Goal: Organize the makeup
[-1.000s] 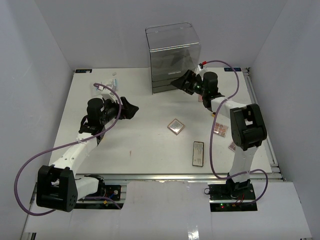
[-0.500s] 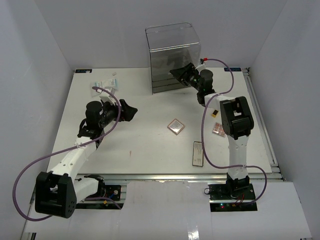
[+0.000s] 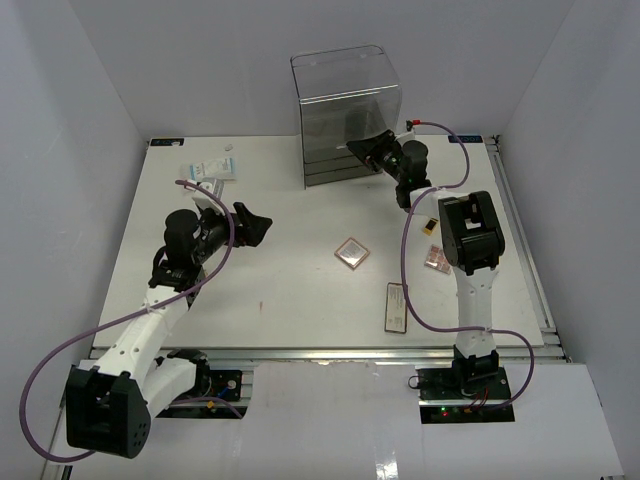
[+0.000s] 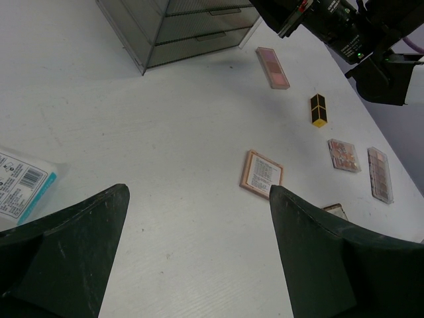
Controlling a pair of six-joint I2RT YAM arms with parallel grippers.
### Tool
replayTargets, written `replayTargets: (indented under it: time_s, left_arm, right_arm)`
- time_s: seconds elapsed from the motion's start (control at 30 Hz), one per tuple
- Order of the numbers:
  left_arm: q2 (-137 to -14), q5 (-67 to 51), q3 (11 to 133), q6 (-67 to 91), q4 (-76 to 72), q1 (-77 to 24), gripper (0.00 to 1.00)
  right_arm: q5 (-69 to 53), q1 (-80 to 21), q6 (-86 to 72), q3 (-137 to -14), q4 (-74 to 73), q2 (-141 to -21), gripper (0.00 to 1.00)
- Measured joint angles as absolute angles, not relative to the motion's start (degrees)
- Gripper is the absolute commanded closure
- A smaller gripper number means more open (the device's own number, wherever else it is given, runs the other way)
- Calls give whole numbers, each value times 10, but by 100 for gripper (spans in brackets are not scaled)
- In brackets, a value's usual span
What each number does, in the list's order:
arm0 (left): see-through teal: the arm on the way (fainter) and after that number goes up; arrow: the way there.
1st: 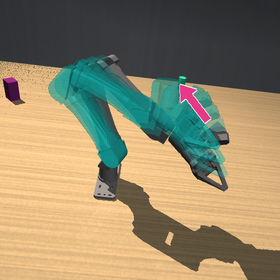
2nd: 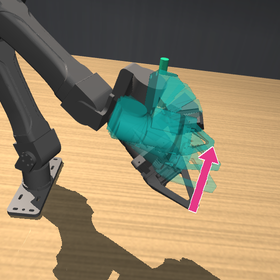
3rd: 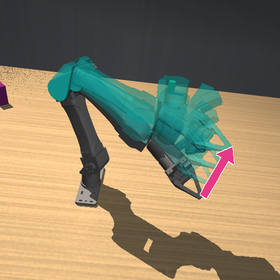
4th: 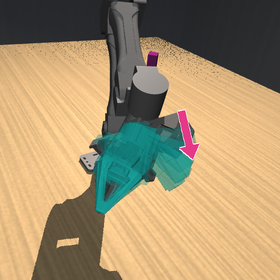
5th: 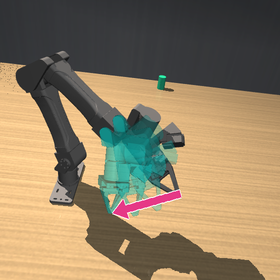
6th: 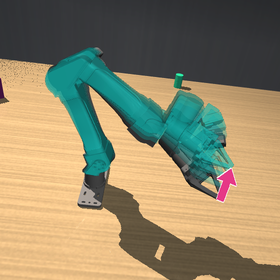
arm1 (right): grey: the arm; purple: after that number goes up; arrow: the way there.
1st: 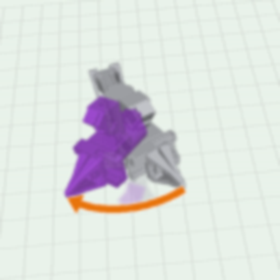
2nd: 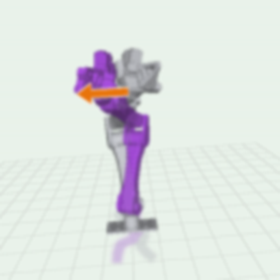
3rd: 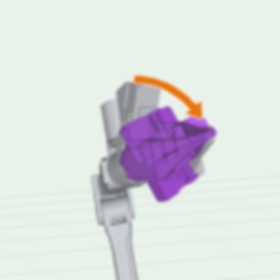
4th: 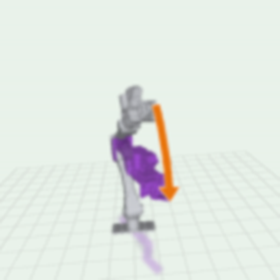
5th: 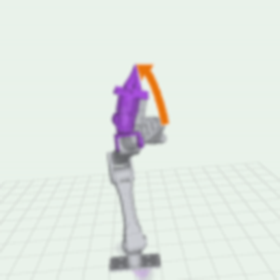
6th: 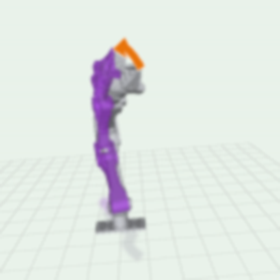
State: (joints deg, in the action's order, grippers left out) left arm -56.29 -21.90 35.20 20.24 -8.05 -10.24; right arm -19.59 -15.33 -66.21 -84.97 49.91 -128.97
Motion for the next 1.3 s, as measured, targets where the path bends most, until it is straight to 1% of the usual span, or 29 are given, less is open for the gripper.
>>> replayTargets:
  time_s: [0.2, 0.3, 0.53, 0.83, 1.07, 1.3]
  left_arm:
    - [-561, -232, 352, 217, -78, -102, 2]
    - [-561, -240, 352, 226, -78, -103, 2]
    - [-565, -256, 352, 245, -90, -114, 2]
    - [-617, -264, 370, 270, -133, -145, 2]
    - [-690, -264, 436, 288, -180, -169, 2]
    - [-784, -259, 518, 308, -228, -193, 2]
  right_arm:
    - [-196, -150, -677, -849, 500, -1291, 86]
    - [-196, -149, -682, -843, 508, -1290, 88]
    - [-196, -141, -690, -797, 545, -1269, 89]
    - [-203, -122, -696, -708, 556, -1164, 89]
    - [-201, -121, -702, -665, 568, -1103, 89]
    - [-201, -120, -701, -649, 566, -1073, 89]
